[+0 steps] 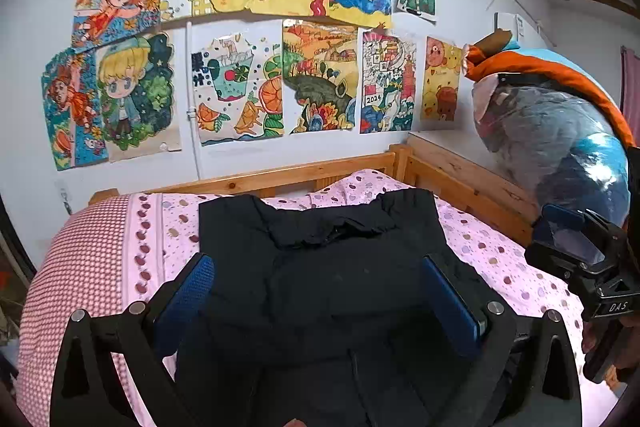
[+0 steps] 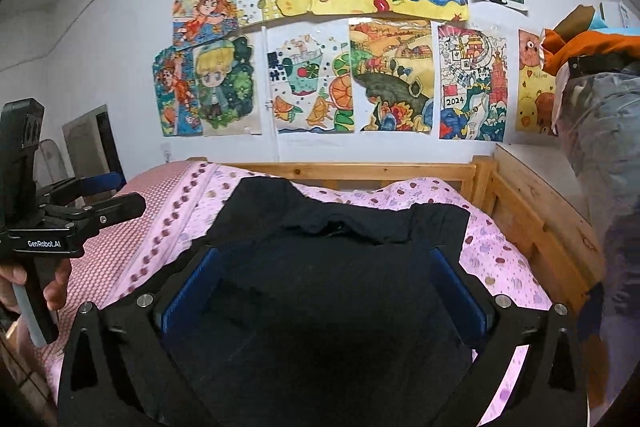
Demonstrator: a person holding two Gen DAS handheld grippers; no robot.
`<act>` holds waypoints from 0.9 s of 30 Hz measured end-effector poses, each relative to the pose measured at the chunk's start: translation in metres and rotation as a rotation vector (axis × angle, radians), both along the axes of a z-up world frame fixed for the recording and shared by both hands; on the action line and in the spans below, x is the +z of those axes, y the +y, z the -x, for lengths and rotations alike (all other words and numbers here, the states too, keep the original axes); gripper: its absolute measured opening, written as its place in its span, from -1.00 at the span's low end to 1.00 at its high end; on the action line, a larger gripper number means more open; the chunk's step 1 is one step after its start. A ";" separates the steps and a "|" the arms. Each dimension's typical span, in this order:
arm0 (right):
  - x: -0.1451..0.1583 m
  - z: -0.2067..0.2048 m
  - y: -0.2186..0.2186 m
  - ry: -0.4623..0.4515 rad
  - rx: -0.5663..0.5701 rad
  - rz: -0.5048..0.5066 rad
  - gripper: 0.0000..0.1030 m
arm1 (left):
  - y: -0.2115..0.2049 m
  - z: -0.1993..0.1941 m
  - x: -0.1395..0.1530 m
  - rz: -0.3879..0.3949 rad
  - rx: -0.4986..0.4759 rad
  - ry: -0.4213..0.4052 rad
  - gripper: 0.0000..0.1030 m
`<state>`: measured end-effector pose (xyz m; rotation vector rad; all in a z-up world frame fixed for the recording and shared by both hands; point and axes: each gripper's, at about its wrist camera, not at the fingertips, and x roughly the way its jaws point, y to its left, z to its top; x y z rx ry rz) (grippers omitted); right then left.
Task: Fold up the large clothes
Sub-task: 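Open both tools, release the jacket and lift them away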
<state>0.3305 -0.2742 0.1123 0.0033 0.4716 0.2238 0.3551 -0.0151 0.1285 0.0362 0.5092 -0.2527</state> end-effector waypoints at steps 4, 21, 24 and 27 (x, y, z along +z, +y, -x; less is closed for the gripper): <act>0.004 0.029 0.006 -0.010 0.000 0.008 0.96 | 0.009 0.032 0.002 0.012 0.002 -0.009 1.00; -0.017 0.137 0.017 -0.034 -0.004 0.077 0.96 | 0.027 0.141 -0.033 -0.006 -0.108 -0.016 1.00; -0.024 0.148 0.015 -0.031 -0.011 0.088 0.97 | 0.027 0.152 -0.040 -0.013 -0.131 -0.022 1.00; -0.032 0.157 0.013 -0.025 -0.014 0.100 0.96 | 0.026 0.160 -0.048 -0.037 -0.156 -0.019 1.00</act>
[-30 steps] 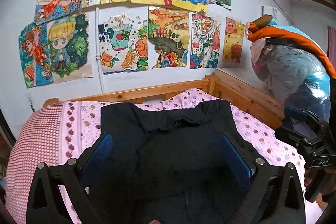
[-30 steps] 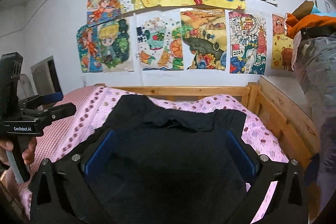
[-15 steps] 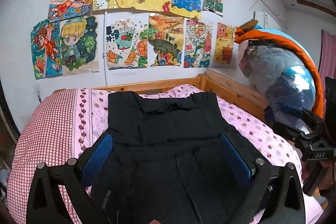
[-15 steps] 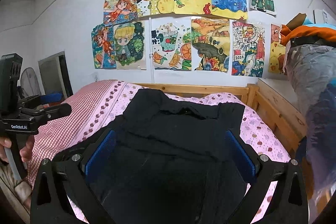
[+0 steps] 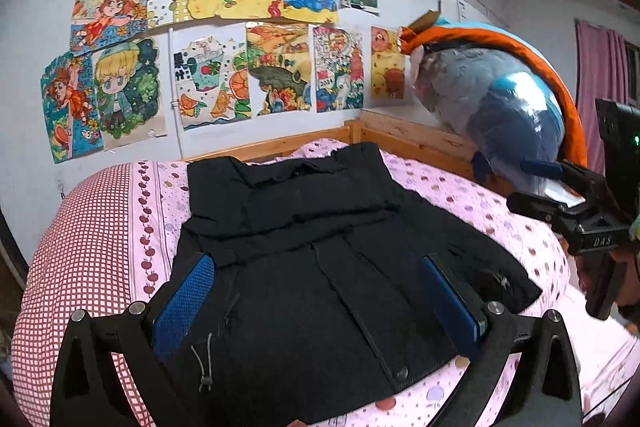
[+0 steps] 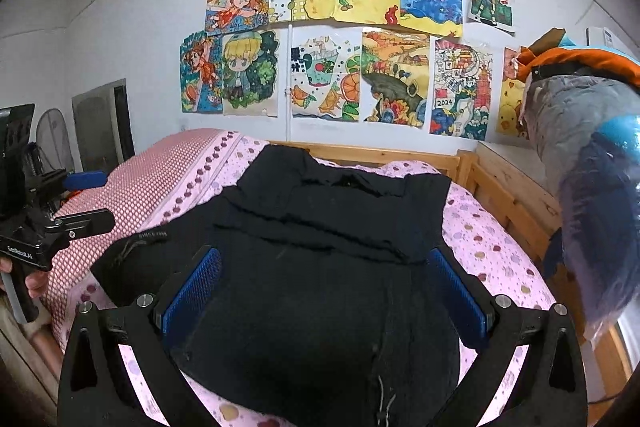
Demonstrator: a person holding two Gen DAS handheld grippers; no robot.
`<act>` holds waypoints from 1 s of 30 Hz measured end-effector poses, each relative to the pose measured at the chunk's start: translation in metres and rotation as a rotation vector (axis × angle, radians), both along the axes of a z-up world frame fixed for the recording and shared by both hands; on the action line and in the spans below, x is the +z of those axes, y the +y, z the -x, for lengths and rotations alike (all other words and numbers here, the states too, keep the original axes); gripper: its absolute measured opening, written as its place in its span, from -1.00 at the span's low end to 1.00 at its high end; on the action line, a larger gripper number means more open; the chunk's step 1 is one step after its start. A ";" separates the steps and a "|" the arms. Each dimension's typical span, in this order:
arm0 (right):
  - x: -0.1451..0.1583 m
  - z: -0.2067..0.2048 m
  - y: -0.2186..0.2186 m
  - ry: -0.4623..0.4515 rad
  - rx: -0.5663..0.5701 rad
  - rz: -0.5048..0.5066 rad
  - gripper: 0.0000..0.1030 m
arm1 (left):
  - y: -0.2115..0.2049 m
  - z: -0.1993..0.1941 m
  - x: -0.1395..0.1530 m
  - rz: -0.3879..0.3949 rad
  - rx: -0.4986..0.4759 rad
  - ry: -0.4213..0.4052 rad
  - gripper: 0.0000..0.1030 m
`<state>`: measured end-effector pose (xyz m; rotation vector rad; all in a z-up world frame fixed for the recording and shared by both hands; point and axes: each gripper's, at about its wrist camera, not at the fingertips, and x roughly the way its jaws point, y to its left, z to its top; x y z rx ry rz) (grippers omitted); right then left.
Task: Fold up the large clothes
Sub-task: 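Open both tools, release the jacket and lift them away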
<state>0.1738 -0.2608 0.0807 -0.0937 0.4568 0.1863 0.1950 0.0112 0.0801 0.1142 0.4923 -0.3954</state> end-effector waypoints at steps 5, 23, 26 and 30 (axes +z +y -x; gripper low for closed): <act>-0.014 0.013 -0.001 0.015 0.003 0.014 0.96 | 0.001 0.011 -0.010 -0.034 -0.033 -0.009 1.00; -0.080 0.038 -0.018 0.144 -0.007 0.057 0.96 | 0.022 0.021 -0.081 -0.233 -0.155 0.169 1.00; -0.091 0.040 -0.024 0.170 -0.023 0.056 0.96 | 0.021 0.017 -0.096 -0.270 -0.154 0.217 1.00; -0.102 0.039 -0.031 0.201 -0.039 0.061 0.96 | 0.021 0.014 -0.111 -0.339 -0.142 0.252 1.00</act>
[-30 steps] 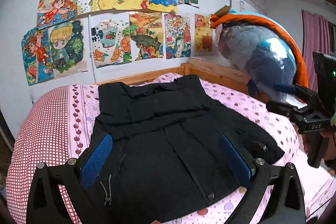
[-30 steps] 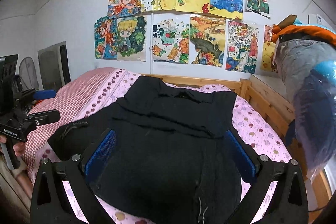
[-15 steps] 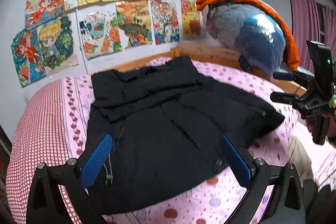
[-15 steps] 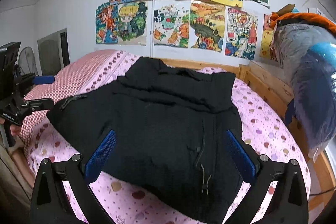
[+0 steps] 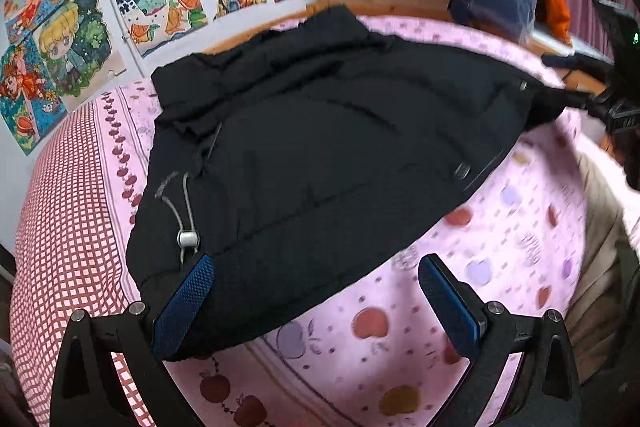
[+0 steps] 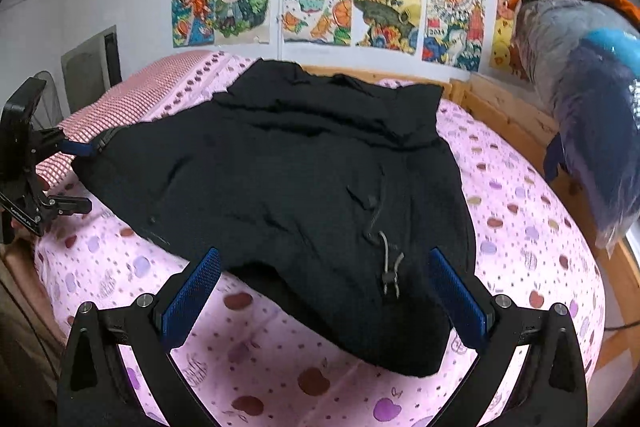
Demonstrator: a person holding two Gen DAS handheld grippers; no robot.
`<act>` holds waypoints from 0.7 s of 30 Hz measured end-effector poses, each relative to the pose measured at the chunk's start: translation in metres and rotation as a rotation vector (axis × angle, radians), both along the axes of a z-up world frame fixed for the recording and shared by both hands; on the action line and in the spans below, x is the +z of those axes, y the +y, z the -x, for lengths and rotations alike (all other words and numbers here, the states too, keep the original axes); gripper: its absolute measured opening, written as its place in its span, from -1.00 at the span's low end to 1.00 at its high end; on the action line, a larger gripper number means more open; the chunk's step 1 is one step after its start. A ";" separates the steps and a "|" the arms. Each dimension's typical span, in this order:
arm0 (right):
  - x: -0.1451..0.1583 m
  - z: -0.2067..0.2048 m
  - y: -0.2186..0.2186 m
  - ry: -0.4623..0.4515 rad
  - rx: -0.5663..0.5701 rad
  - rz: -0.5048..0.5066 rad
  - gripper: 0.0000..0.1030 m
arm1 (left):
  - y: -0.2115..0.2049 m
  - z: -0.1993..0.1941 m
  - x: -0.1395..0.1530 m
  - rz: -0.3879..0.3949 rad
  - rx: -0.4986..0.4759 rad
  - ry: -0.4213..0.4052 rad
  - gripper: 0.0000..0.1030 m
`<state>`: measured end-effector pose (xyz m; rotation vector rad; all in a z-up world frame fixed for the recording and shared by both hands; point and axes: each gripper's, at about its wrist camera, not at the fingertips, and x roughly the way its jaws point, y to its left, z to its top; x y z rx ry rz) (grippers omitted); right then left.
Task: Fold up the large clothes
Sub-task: 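Open both tools, release the jacket and lift them away, then grasp the edge of the folded black jacket with both tools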
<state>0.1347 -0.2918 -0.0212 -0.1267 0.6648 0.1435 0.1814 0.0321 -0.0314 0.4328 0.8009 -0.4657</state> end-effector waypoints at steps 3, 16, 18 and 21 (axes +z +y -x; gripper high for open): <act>-0.007 0.000 -0.003 0.024 0.007 0.017 0.96 | -0.001 0.002 -0.008 -0.055 -0.005 -0.005 1.00; -0.033 0.007 0.027 0.038 0.036 0.381 0.96 | -0.011 0.014 -0.022 -0.247 0.027 -0.156 1.00; -0.037 0.009 0.036 0.023 0.030 0.465 0.96 | -0.013 0.017 -0.024 -0.294 0.041 -0.200 1.00; -0.037 0.008 0.045 0.011 0.009 0.542 0.96 | -0.015 0.019 -0.027 -0.352 0.055 -0.260 1.00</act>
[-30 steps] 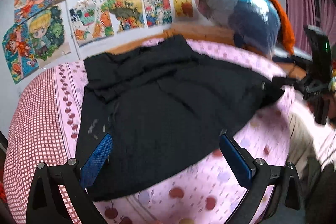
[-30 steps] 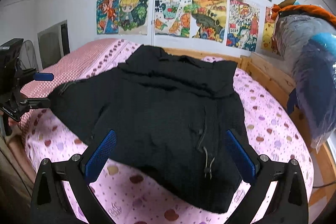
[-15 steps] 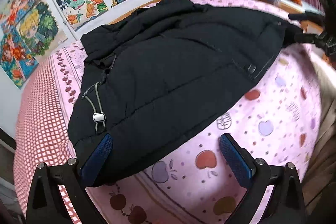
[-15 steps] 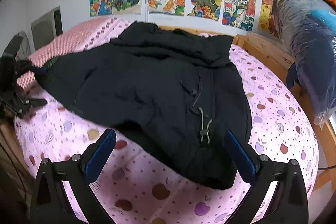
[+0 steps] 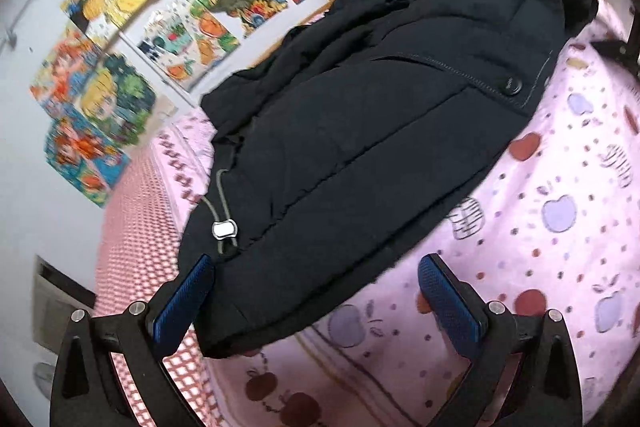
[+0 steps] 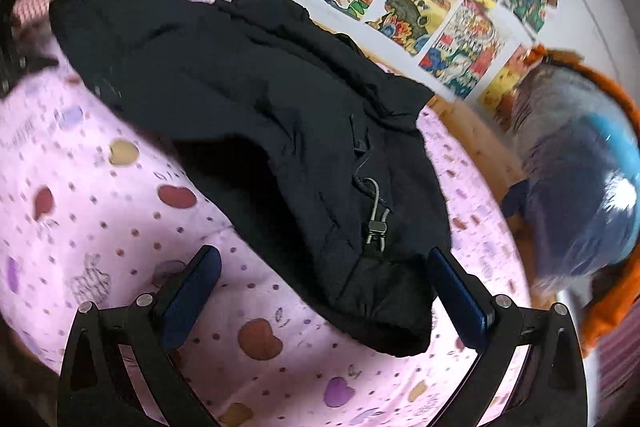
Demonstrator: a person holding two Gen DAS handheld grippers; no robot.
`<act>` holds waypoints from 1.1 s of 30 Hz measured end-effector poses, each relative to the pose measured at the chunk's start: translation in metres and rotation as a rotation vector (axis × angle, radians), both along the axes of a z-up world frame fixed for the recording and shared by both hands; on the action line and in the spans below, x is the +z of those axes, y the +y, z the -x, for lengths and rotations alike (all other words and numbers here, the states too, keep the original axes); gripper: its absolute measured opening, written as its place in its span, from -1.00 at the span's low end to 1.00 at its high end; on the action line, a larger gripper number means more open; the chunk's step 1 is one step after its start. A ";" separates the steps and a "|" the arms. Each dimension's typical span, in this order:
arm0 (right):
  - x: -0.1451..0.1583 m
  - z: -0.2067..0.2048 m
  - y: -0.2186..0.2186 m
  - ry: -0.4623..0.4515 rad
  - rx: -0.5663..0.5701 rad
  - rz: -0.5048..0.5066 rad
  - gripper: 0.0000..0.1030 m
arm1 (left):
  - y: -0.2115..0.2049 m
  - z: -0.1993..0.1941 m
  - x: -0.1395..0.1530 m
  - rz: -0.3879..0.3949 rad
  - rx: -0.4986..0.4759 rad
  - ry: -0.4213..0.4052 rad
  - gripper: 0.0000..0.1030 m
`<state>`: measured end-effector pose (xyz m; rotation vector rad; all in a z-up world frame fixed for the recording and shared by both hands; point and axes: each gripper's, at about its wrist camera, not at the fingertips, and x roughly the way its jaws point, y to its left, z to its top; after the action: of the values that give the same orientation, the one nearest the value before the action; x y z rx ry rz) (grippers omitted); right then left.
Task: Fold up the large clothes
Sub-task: 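Grasp the edge of the folded black jacket with both tools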
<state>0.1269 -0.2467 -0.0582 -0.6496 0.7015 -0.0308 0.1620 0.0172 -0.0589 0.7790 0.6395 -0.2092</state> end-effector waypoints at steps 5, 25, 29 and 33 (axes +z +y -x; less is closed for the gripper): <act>0.003 -0.010 -0.002 -0.025 -0.073 0.030 0.96 | 0.001 -0.002 0.000 -0.028 0.017 -0.047 1.00; 0.007 -0.003 -0.001 -0.136 0.003 0.063 0.96 | 0.019 -0.018 0.029 0.034 0.098 -0.225 1.00; -0.006 0.004 0.025 -0.214 0.057 0.228 0.96 | 0.018 -0.018 0.027 0.028 0.108 -0.239 1.00; 0.003 0.009 0.033 -0.297 0.055 0.227 0.82 | 0.010 -0.010 0.023 -0.035 0.087 -0.302 1.00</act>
<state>0.1181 -0.2142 -0.0554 -0.8609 0.3955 -0.1543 0.1715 0.0271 -0.0361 0.7955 0.3911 0.0005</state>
